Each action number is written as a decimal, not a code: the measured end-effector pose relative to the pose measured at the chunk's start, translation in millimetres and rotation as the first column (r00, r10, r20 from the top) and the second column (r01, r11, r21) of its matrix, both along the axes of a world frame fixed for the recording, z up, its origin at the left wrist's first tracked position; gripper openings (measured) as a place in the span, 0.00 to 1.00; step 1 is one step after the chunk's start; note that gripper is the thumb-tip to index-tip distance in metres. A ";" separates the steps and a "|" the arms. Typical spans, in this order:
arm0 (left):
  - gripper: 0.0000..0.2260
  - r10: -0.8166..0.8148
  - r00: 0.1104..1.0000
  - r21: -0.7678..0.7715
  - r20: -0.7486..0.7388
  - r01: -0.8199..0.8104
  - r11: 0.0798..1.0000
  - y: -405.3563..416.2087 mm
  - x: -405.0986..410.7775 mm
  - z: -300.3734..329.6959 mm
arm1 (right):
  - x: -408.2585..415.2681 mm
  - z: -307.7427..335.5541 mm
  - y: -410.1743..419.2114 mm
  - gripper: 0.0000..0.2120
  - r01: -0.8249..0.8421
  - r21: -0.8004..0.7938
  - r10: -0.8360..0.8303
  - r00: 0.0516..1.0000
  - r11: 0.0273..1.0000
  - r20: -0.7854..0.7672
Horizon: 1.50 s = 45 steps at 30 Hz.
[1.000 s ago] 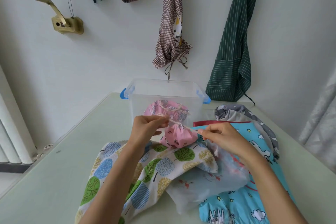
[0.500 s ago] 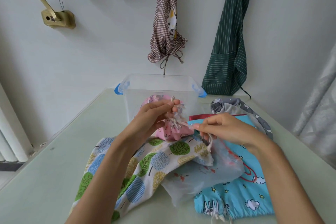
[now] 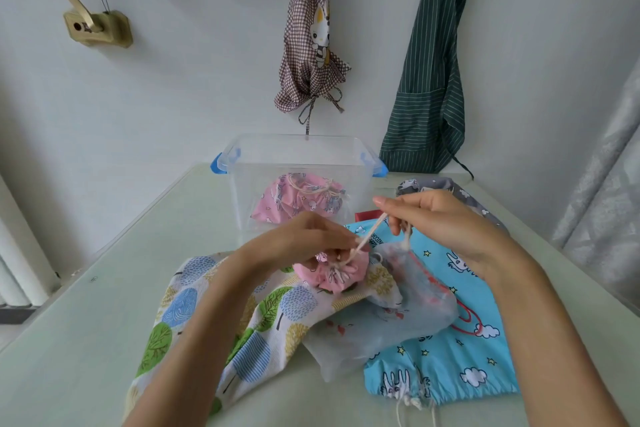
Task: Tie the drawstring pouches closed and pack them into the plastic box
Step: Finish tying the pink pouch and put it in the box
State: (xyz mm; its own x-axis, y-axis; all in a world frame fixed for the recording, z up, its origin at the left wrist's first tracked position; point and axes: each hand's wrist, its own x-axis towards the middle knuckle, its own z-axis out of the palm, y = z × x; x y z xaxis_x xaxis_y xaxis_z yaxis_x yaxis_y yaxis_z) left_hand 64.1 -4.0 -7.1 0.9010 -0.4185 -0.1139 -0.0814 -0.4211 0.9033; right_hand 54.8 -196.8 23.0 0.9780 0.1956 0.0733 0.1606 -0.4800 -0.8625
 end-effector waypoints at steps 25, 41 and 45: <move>0.12 0.075 0.993 -0.328 -0.089 -0.100 0.939 17.8 0.4 2.9 | 5.5 -10.1 -4.7 0.05 -0.041 0.010 0.038 0.976 0.999 0.214; 0.10 0.208 0.959 -0.536 -0.192 -0.280 0.796 15.4 0.1 1.2 | -26.9 16.0 10.3 0.12 -0.255 -0.298 0.300 0.947 0.920 0.114; 0.12 0.190 0.972 -0.520 -0.137 -0.234 0.822 15.0 -1.0 0.3 | -5.0 -6.6 20.2 0.08 -0.076 -0.181 0.122 0.959 0.980 0.257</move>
